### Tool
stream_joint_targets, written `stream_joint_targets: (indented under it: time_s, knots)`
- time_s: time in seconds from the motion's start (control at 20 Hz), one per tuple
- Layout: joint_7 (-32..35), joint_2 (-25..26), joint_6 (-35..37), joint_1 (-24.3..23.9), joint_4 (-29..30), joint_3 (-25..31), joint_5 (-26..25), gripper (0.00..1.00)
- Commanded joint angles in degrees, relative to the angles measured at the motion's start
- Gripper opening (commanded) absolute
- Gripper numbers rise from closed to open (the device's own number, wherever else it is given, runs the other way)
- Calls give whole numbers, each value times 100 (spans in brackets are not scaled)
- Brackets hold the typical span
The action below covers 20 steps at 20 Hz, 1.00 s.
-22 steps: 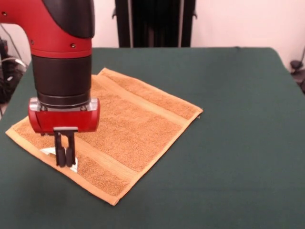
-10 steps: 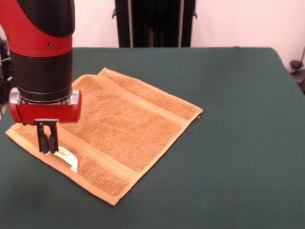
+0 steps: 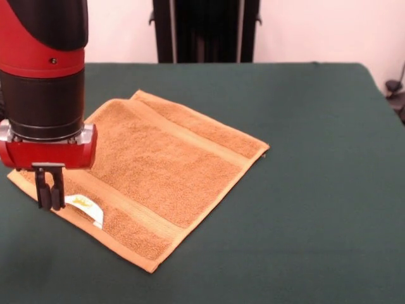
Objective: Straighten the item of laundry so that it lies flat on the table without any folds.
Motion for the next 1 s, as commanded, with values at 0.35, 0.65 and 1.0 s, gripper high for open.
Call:
stream_joint_targets:
  time_s: [0.35, 0.65, 1.0]
  knots:
    - [-2113, 227, 415, 243, 95, 643, -330, 0]
    - [-1825, 210, 561, 356, 62, 584, -326, 0]
    - [-1618, 465, 459, 453, -95, 626, -321, 0]
